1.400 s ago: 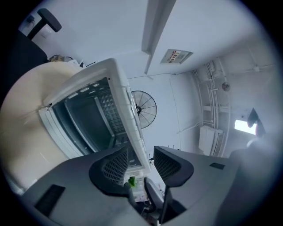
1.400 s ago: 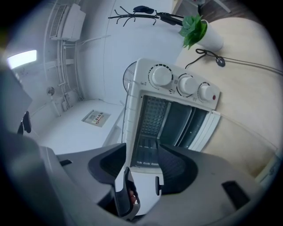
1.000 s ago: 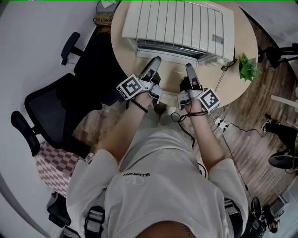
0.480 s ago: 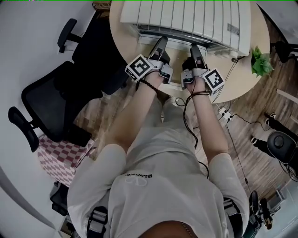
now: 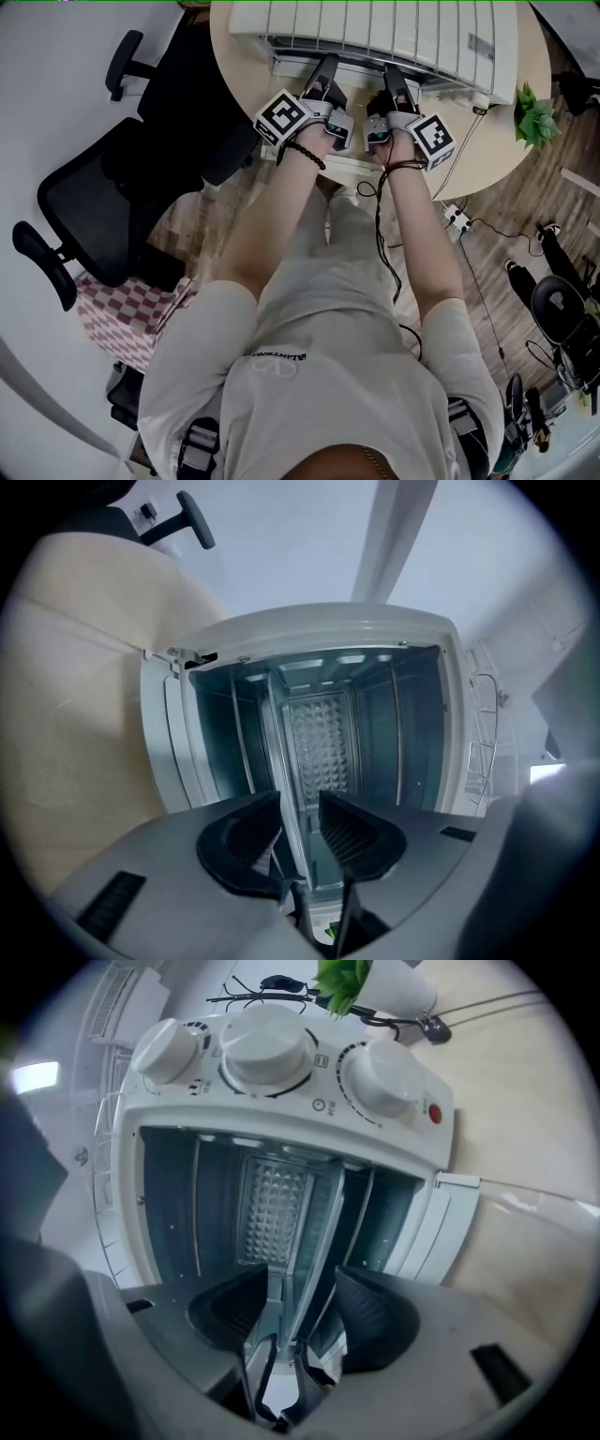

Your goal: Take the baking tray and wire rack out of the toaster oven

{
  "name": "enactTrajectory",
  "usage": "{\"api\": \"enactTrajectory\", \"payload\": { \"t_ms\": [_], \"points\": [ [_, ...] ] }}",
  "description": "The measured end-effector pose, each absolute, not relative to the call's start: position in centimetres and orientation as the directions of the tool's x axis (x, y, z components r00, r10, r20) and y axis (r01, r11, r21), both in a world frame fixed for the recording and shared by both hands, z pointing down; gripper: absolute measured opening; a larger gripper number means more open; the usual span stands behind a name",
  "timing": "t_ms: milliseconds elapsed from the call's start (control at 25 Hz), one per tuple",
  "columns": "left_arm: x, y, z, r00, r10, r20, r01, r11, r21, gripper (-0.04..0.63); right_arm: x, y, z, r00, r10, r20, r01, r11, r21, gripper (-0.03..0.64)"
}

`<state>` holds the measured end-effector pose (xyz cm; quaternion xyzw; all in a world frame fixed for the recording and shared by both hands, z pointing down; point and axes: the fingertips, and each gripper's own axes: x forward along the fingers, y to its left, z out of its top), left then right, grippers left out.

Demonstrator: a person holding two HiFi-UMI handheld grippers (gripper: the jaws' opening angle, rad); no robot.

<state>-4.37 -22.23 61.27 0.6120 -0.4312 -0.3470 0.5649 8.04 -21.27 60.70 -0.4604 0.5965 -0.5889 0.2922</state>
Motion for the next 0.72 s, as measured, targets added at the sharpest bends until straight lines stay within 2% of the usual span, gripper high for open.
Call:
{"api": "enactTrajectory", "payload": {
  "t_ms": [440, 520, 720],
  "points": [
    [-4.6, -23.8, 61.8, 0.359, -0.932, 0.05, -0.11, 0.011, 0.994, 0.132, 8.2, -22.8, 61.8, -0.39, -0.9, 0.195, -0.199, -0.124, -0.972, 0.229],
    [-4.6, -24.0, 62.1, 0.354, -0.934, 0.052, -0.105, 0.016, 0.994, 0.132, 8.3, -22.9, 62.1, -0.386, -0.901, 0.198, -0.204, -0.126, -0.971, 0.201],
    [-4.7, -24.9, 62.5, 0.346, -0.937, 0.043, -0.099, 0.009, 0.995, 0.118, 8.6, -23.6, 62.5, -0.373, -0.907, 0.196, -0.202, -0.127, -0.971, 0.201]
  ]
}}
